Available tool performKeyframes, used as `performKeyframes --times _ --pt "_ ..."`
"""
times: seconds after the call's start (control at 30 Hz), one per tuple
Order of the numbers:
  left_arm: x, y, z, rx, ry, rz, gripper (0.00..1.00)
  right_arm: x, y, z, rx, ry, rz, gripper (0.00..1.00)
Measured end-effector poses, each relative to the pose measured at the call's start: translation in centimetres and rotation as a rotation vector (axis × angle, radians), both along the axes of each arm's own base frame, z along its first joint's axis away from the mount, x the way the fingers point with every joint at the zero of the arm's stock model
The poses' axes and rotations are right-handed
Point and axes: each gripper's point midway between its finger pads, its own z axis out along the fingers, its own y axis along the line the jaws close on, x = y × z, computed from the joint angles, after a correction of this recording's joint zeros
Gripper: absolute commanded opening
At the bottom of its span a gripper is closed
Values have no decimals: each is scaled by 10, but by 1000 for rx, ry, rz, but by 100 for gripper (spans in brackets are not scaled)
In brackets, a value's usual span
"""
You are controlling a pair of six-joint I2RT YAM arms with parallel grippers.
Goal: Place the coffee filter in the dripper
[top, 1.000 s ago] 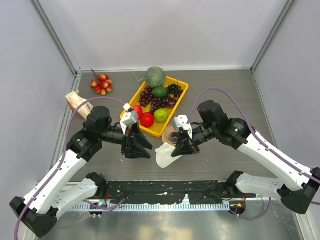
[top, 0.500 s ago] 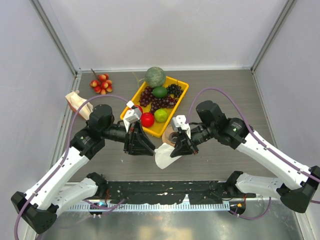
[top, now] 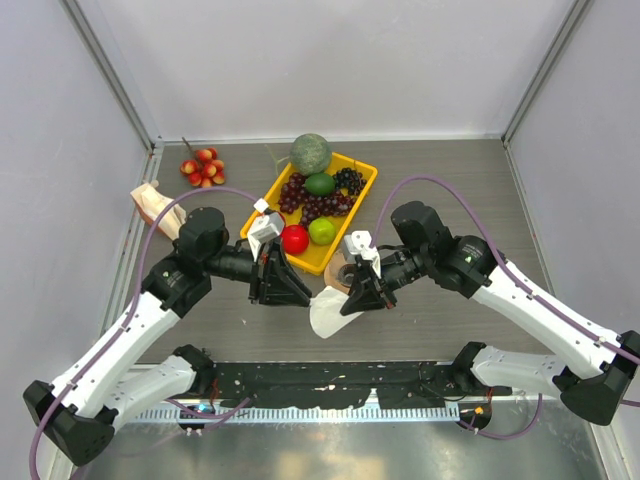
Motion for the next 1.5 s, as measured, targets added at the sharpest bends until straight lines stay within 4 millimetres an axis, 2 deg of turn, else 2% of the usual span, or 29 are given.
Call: performKeyframes --times 0.17,0.2,0.6,1.23,1.5 --pt "1 -2 0 -1 11 -6 1 -1 0 0 2 -5 7 5" --pt "1 -2 0 -1 15 -7 0 -2 1 0 2 -7 10 5" --pt "-2 -6 7 -31 25 -48 0 -4 2 0 14 -42 37 5" --pt "-2 -14 -5 -1 93 -50 0 -3 9 -8 -13 -15 50 5" --pt "1 -19 -11 7 118 -43 0 -2 12 -6 -10 -9 45 5"
